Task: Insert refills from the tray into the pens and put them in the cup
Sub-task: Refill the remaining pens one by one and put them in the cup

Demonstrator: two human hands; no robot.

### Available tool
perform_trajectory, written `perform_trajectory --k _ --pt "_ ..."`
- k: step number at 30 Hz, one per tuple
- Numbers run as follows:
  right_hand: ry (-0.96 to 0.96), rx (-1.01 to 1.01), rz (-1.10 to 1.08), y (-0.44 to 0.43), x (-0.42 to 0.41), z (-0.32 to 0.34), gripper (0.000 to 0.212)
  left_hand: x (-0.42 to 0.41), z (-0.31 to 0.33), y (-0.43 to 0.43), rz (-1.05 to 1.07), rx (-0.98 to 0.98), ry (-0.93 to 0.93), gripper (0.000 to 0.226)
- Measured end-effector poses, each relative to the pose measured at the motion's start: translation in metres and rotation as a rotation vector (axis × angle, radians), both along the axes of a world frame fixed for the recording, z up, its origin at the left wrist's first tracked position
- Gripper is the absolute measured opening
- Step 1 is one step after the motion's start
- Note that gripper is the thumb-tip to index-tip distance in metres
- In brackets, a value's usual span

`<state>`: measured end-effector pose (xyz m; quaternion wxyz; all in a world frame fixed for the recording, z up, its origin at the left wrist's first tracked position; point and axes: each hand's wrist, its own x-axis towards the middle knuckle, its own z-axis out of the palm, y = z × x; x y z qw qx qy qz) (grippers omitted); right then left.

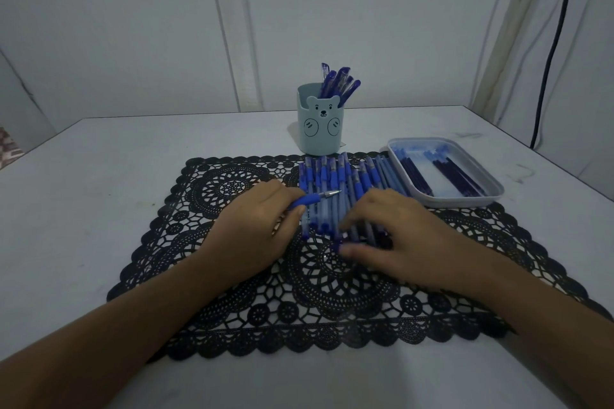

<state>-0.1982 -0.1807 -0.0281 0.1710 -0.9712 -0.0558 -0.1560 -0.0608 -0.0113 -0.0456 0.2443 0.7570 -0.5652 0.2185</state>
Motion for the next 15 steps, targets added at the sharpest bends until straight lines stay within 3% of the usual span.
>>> perform_trajectory --k 5,11,15 --pt "-0.156 0.395 -0.161 0.004 0.002 0.006 0.041 -0.008 0.005 0.001 -0.057 0.047 -0.058 0.031" --pt "-0.031 0.442 -0.075 0.009 0.002 0.004 0.031 -0.016 0.01 0.0 -0.124 0.117 -0.177 0.033" --pt "-0.053 0.395 -0.038 0.007 0.0 0.004 0.037 -0.017 0.01 0.002 -0.155 0.141 -0.108 0.034"
